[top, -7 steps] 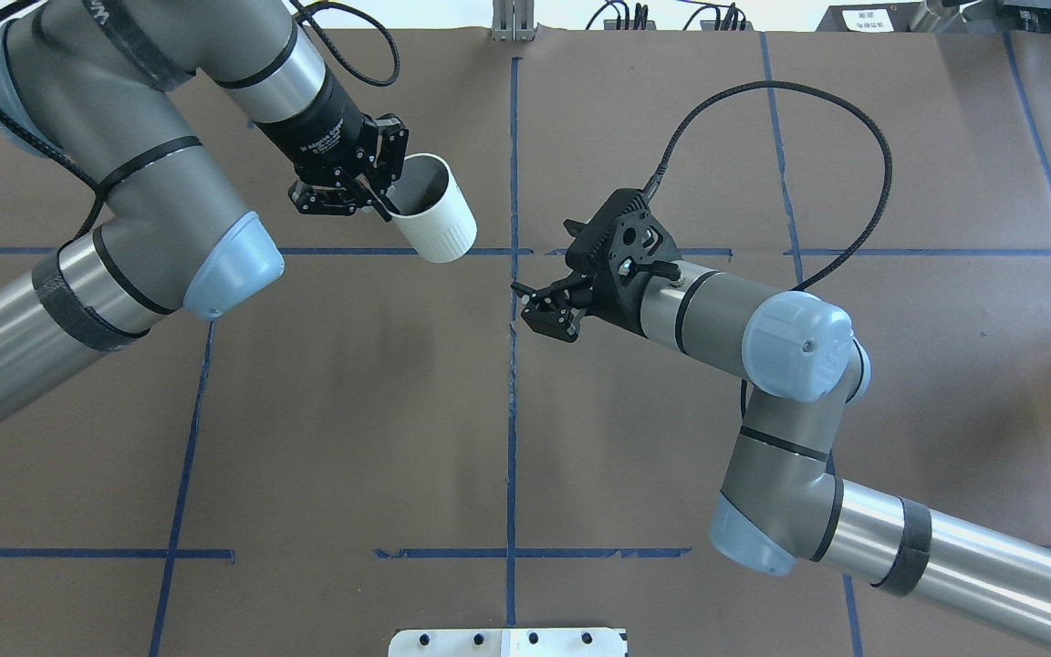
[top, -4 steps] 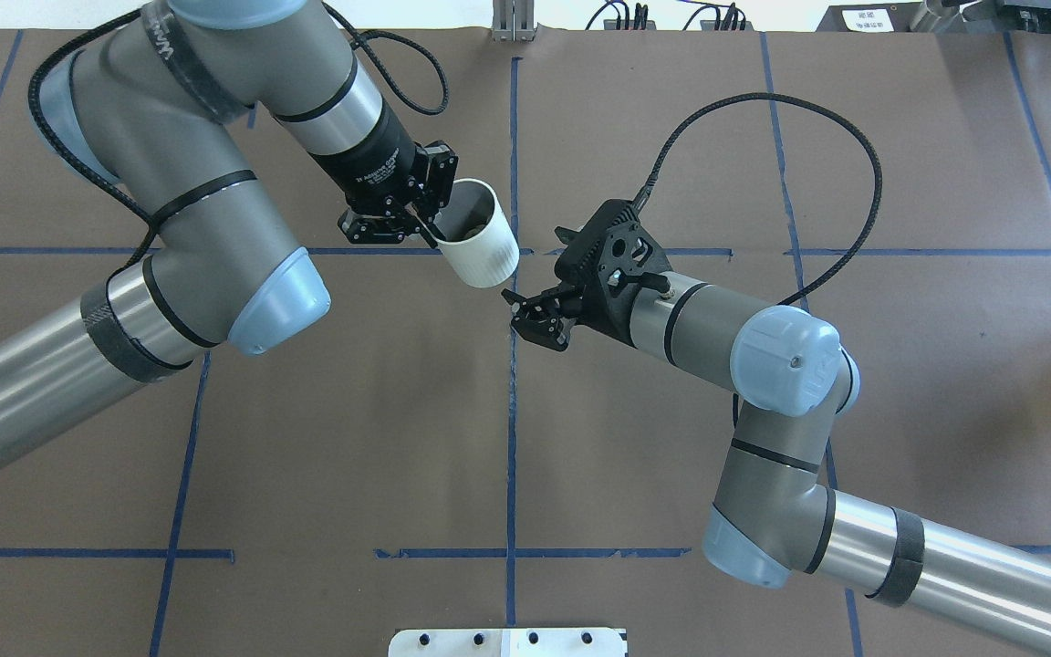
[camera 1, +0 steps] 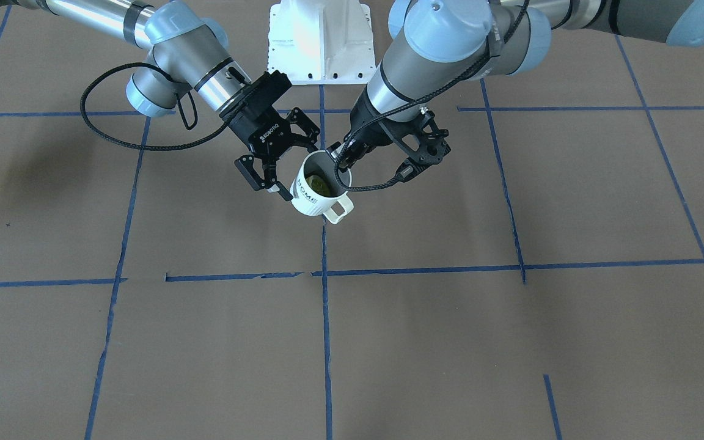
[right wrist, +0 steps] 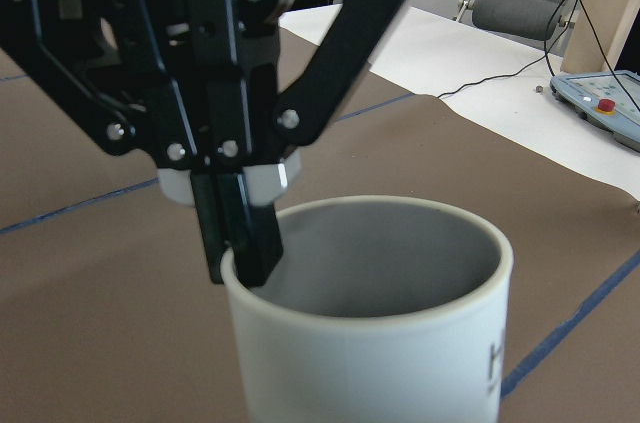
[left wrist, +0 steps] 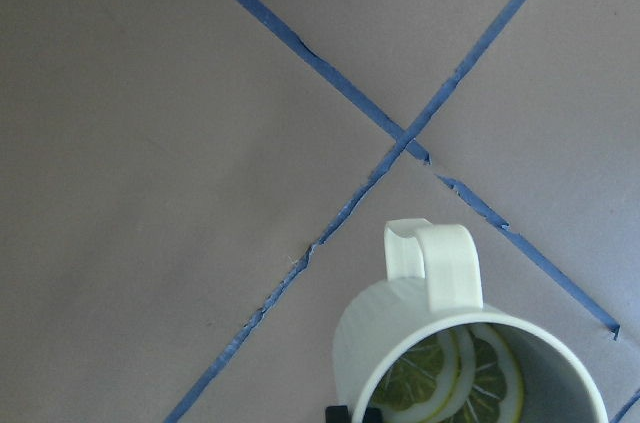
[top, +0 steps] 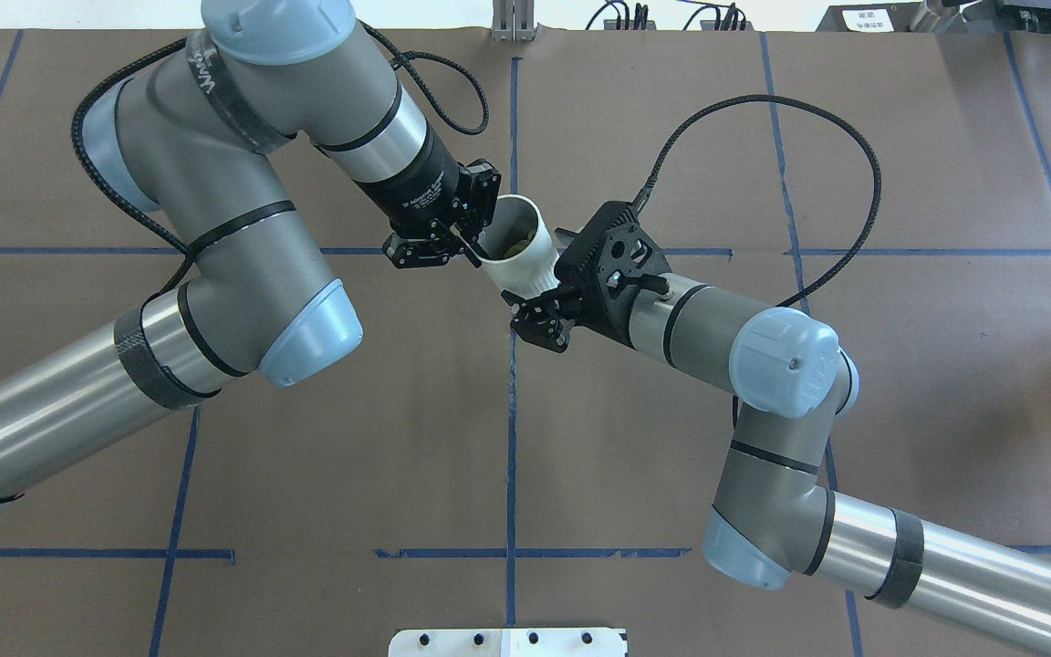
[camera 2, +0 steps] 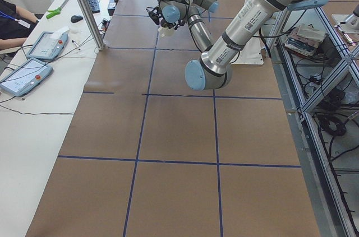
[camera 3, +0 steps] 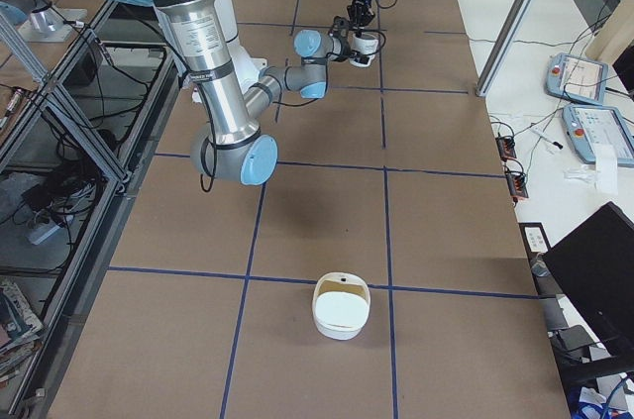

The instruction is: Left arm hands cup to right arm to dump lemon

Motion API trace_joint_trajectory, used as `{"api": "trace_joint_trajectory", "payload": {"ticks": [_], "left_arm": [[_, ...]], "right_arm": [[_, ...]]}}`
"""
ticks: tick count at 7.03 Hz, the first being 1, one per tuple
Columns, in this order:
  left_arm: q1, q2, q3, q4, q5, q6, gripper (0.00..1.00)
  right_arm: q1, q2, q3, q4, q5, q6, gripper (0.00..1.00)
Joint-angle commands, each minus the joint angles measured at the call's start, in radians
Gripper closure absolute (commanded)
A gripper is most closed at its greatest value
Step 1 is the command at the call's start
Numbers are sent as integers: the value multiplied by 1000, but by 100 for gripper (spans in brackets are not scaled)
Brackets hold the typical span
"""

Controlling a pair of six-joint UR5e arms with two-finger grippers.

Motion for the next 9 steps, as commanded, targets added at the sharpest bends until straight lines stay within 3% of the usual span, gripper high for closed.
{"api": "trace_joint_trajectory", "payload": {"ticks": [1, 9], "left_arm": [[6, -2, -11, -3, 0, -11, 100], [16, 4, -14, -65, -1, -30, 100]], "right_arm": [[0, 0, -1, 0, -8, -1, 1], [-3, -3, -4, 0, -11, -1, 3]]}}
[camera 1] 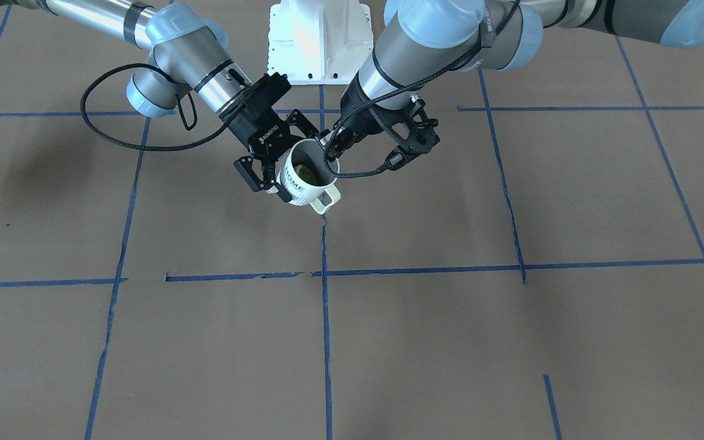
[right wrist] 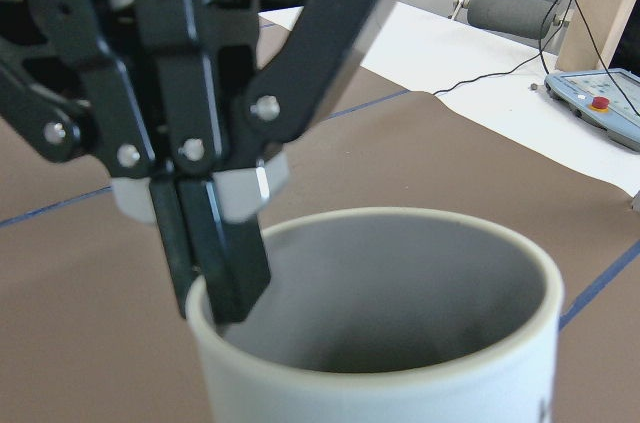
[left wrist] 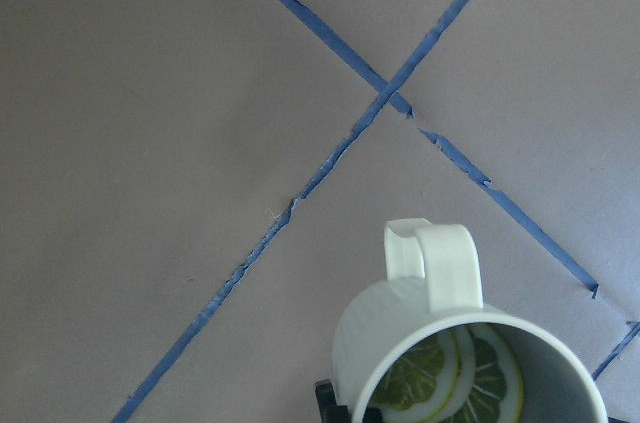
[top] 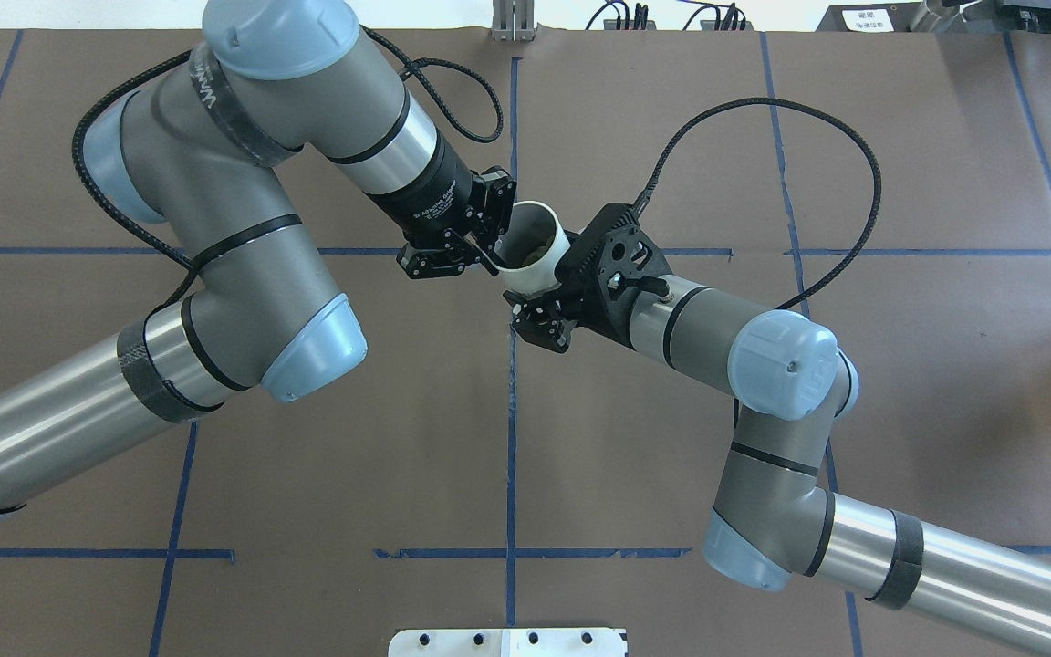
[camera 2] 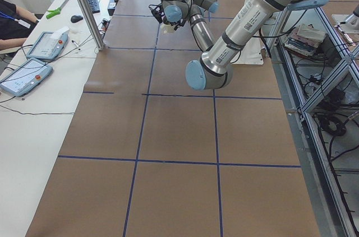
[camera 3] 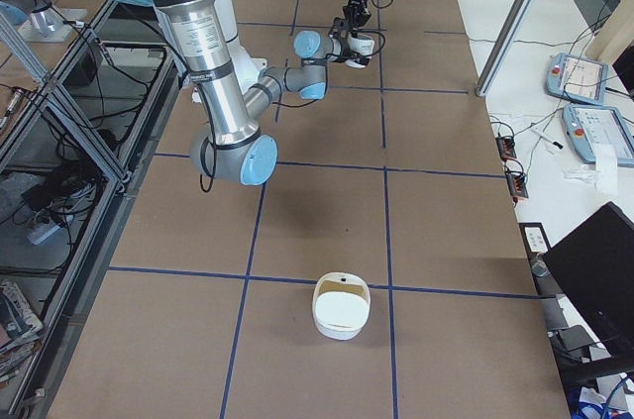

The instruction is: Left arm hands cup to right arm to dump lemon

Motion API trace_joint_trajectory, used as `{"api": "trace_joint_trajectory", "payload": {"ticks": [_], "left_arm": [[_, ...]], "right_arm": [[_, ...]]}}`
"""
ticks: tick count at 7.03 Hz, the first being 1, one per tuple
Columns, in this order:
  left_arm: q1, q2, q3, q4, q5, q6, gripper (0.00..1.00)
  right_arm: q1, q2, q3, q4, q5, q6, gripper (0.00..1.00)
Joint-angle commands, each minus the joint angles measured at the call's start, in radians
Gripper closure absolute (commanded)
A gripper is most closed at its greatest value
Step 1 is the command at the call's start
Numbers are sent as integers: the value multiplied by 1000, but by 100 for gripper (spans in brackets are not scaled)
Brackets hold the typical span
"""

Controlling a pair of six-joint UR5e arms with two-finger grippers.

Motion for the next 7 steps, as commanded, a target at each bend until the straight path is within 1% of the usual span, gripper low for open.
{"api": "trace_joint_trajectory", "payload": {"ticks": [1, 2, 3, 4, 6, 7], "left_arm": [[0, 2, 1, -14, 0, 1, 99], [-2, 5, 1, -27, 0, 7, 72], [-3, 7, 1, -41, -2, 11, 1], [-27, 7, -1, -40, -9, 18, 0], [-128, 13, -3, -35, -154, 43, 0], [-132, 64, -10, -32, -158, 118, 0]], "right_arm": [[0, 1, 1, 0, -9, 0, 23], [1, -1, 1, 0, -9, 0, 50], [1, -1, 1, 0, -9, 2, 59], [1, -4, 1, 0, -9, 2, 62], [1, -10, 0, -2, -9, 0, 62], [1, -8, 0, -3, -10, 0, 66]]}}
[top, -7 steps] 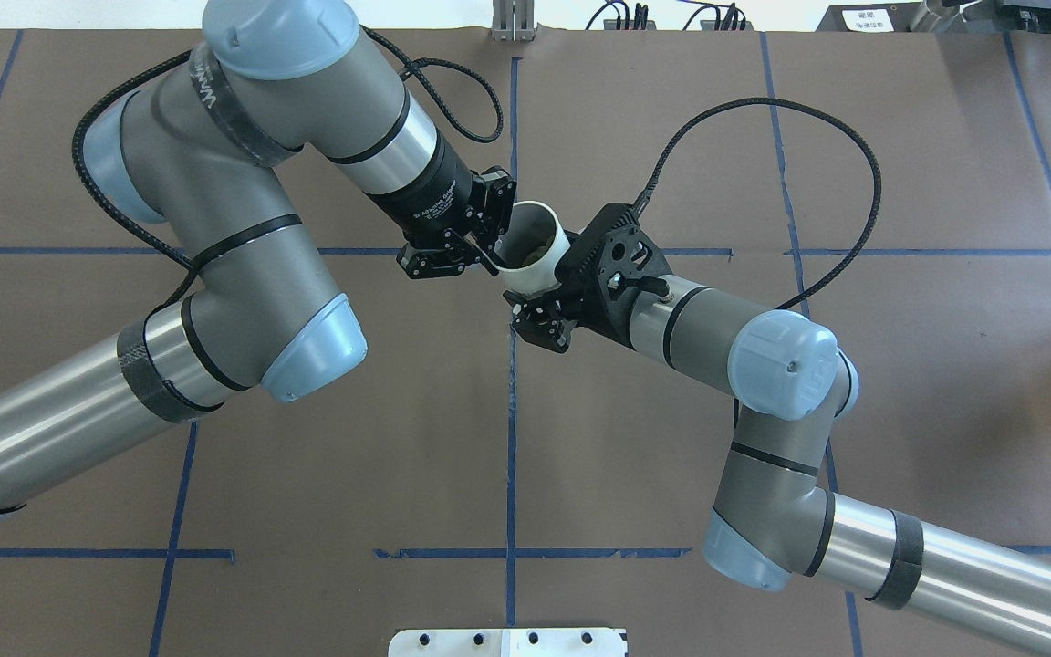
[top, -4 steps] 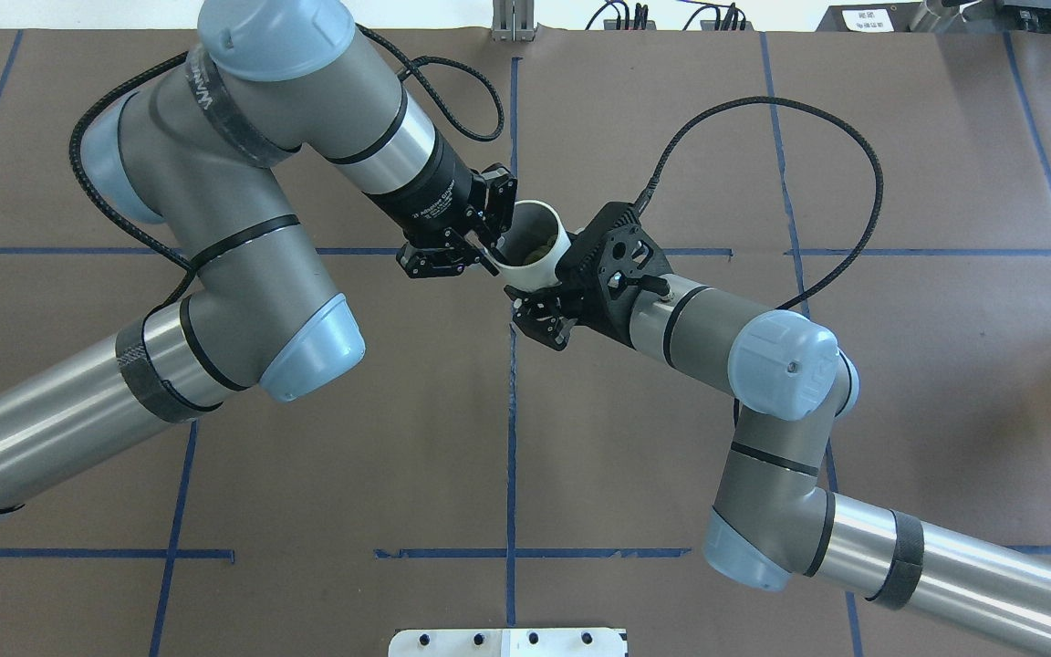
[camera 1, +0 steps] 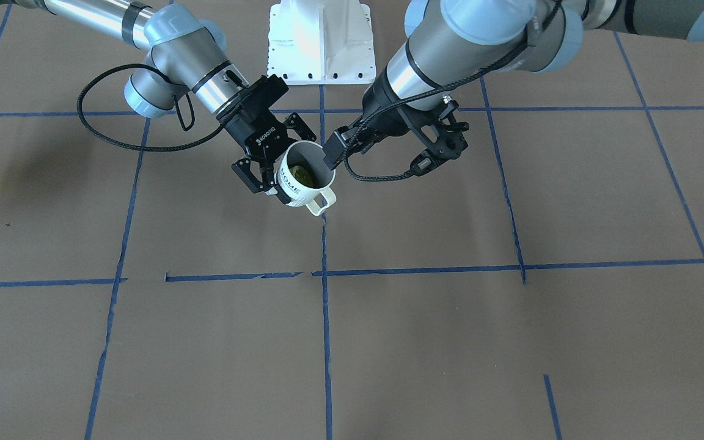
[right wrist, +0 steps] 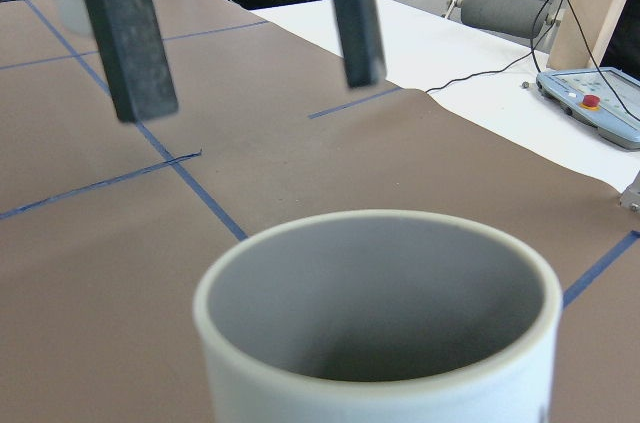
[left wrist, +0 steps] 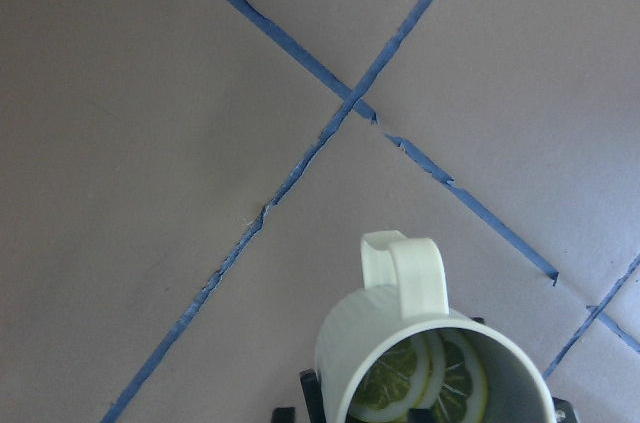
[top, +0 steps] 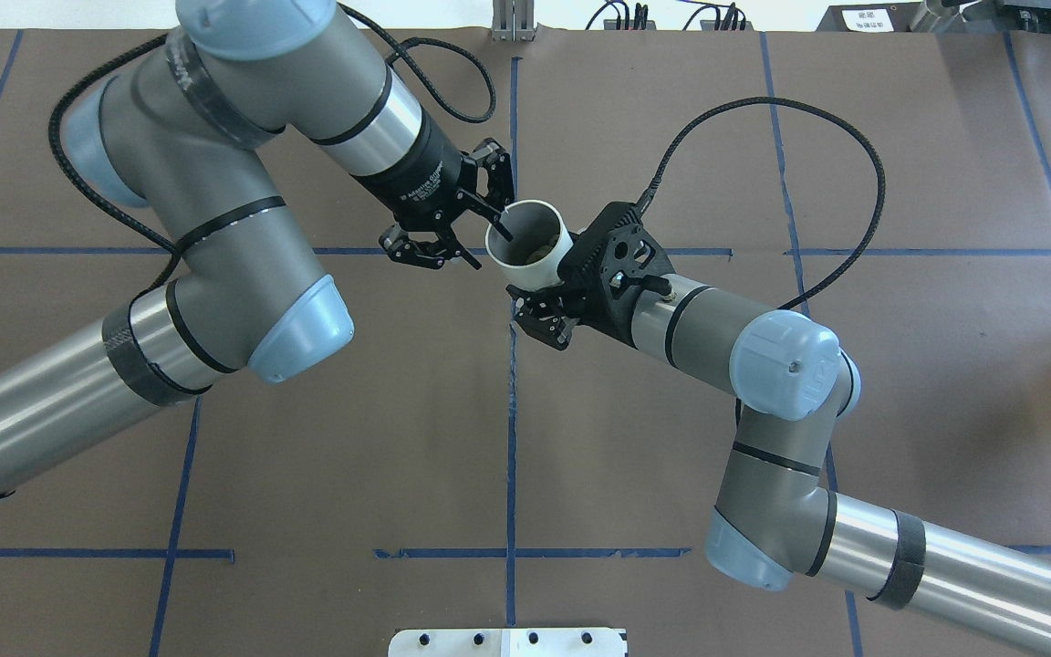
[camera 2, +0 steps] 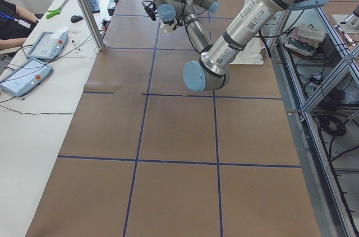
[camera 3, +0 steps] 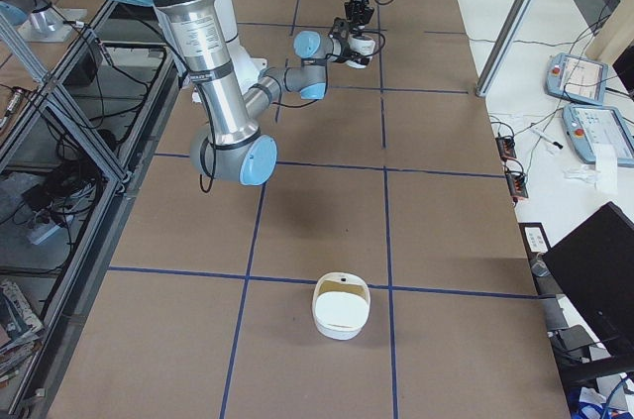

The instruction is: Left arm hands cup to right arm to dump lemon

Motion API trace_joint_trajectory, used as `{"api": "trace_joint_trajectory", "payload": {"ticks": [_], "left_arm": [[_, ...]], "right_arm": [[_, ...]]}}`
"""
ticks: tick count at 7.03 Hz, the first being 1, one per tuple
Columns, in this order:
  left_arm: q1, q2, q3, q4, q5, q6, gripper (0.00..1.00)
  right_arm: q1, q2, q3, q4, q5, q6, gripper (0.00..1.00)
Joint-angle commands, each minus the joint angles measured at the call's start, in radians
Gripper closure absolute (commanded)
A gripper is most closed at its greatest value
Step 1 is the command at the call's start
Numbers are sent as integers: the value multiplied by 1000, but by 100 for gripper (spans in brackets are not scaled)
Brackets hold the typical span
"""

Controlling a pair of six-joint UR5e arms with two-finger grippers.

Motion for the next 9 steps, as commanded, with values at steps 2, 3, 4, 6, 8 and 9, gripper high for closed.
{"api": "trace_joint_trajectory", "payload": {"ticks": [2, 3, 4, 6, 8, 9], "left_arm": [[-21, 193, -6, 12, -1, 379, 0], [-18, 259, -9, 12, 58, 556, 0], [-18, 301, -9, 13, 103, 706, 0], [-28, 381, -4, 29, 168, 1016, 0], [-94, 387, -15, 164, 169, 1221, 0], [-105, 412, -47, 170, 174, 1222, 0]], "right_arm": [[24, -1, -2, -11, -3, 0, 81], [44, -3, -4, -11, -1, 0, 87], [60, -29, -4, -11, -1, 4, 86], [125, -102, 8, 1, -12, 191, 83], [182, -258, 118, 3, -16, 196, 83], [211, -382, 210, 3, -13, 196, 83]]}}
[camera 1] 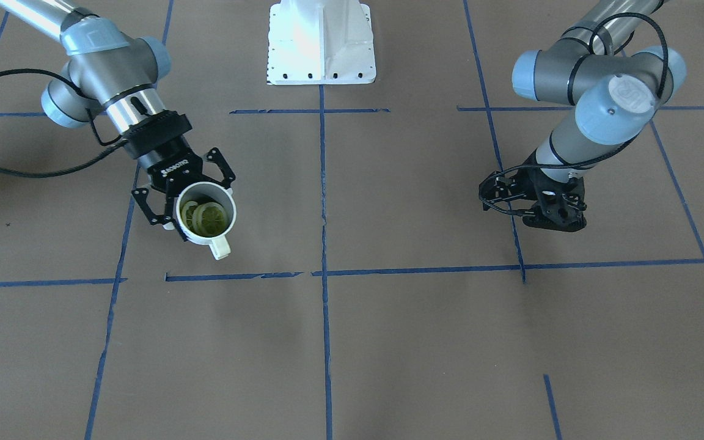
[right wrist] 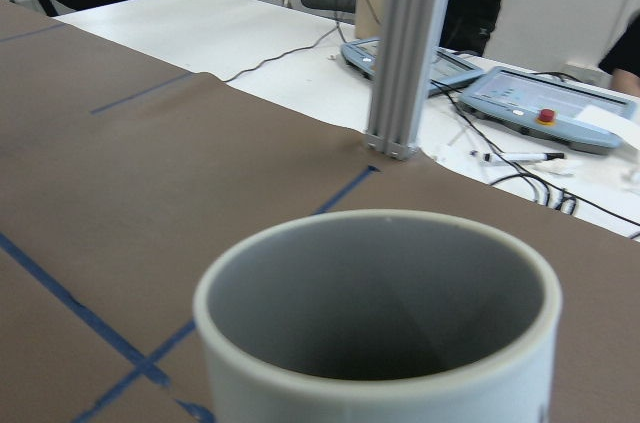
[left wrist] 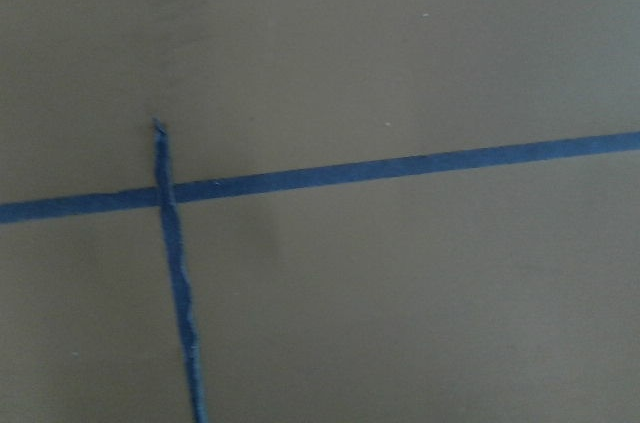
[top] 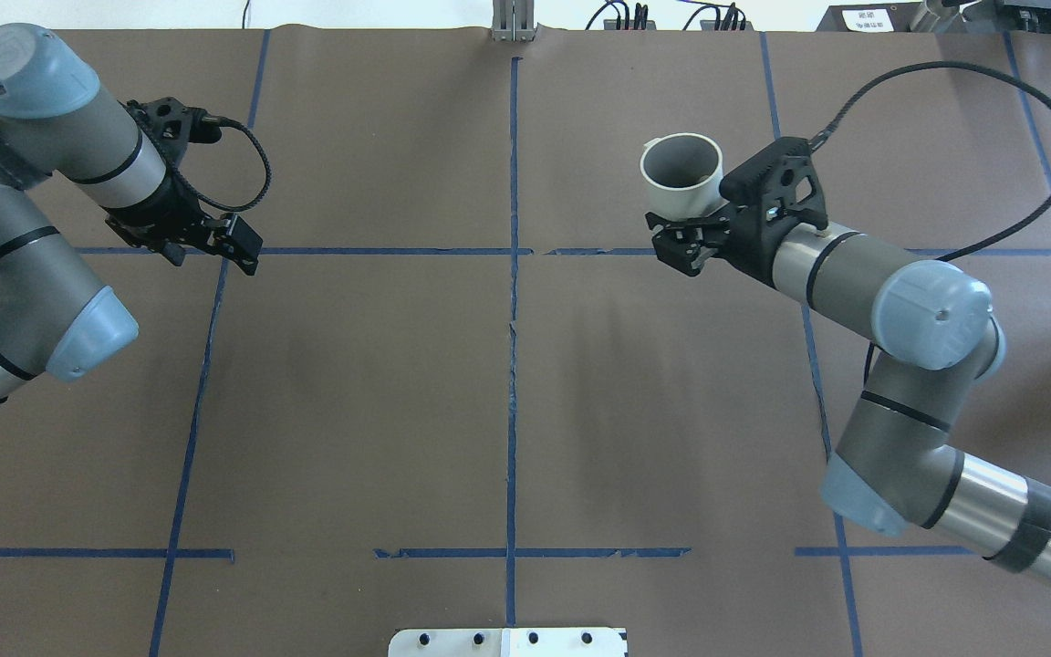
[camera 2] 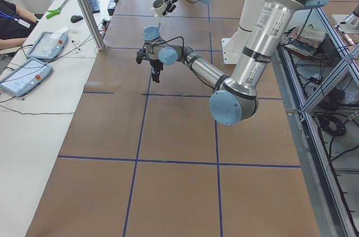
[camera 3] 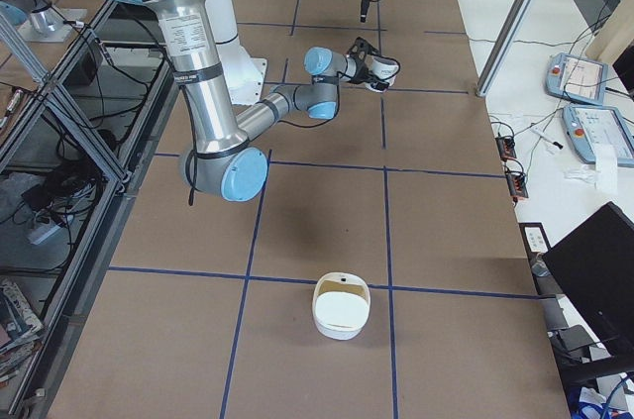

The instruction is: Left arm hands cup to right arm to dump lemon

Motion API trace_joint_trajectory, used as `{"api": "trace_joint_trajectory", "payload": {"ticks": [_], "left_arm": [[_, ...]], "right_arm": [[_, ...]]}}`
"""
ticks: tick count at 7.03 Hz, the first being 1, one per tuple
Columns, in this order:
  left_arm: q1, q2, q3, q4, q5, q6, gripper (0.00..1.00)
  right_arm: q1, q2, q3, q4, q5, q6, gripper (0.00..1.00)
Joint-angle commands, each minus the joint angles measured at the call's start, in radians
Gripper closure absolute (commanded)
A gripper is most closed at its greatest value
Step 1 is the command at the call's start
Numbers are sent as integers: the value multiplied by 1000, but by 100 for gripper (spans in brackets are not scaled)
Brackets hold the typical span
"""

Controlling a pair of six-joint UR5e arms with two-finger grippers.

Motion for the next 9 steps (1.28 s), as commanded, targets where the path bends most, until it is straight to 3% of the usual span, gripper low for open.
{"api": "trace_joint_trajectory", "payload": {"ticks": [1, 2, 3, 5, 7, 8, 9], "left_arm": [[-23, 62, -82, 36, 17, 9, 0], [-23, 67, -119, 36, 43, -114, 0], [-19, 66, -141, 36, 61, -173, 0], [-14, 61, -141, 36, 63, -183, 0], [7, 53, -138, 36, 63, -218, 0], [21, 50, -140, 36, 63, -241, 0], [26, 49, -137, 36, 63, -243, 0]], "right_arm": [[53, -234, 176, 1, 2, 5, 83], [60, -326, 212, 67, 2, 10, 83], [65, -436, 198, 215, 0, 24, 83], [65, -620, 166, 446, 2, 117, 83], [109, -662, -84, 774, 5, 139, 86], [137, -664, -154, 859, 8, 143, 90], [139, -669, -226, 957, 9, 263, 92]]}}
